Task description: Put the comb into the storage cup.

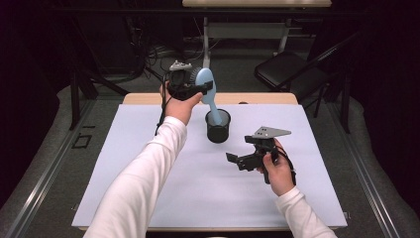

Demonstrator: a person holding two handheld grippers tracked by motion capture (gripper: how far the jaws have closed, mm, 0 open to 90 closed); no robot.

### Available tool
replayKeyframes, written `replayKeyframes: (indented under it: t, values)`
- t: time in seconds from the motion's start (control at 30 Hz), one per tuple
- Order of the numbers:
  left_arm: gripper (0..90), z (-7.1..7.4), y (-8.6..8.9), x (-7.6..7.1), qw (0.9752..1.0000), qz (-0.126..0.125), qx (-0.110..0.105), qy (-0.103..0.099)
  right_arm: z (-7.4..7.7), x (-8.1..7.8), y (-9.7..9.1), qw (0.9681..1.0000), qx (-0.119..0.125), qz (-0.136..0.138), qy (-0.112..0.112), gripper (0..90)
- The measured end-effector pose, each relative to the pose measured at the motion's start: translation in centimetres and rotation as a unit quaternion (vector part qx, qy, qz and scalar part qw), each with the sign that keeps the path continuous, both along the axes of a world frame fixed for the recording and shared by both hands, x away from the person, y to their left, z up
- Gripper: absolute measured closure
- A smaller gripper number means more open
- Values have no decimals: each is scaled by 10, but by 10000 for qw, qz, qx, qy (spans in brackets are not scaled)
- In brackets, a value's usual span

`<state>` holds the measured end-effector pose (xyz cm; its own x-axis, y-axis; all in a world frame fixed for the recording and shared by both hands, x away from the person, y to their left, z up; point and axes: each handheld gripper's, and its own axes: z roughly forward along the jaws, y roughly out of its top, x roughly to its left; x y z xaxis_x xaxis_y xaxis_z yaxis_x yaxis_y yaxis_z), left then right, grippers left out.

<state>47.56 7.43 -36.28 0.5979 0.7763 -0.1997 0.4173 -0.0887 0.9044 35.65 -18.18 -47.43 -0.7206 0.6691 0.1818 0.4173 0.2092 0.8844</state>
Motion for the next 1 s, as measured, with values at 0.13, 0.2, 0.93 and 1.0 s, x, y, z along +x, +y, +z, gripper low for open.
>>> replayKeyframes:
  t: [0.13,0.2,0.93,1.0]
  values:
    - [479,-2,-4,0,9999,0,143,-71,0,0,0,10000,-18,-3,-1,0]
    - [479,-4,-6,1,9998,-2,191,-84,0,0,0,10000,-22,1,-3,0]
    - [479,-15,-20,5,9986,24,533,-29,0,0,0,10000,-30,4,-24,0]
    - [479,-16,-21,6,9986,31,536,-28,0,0,0,10000,-38,1,-24,0]
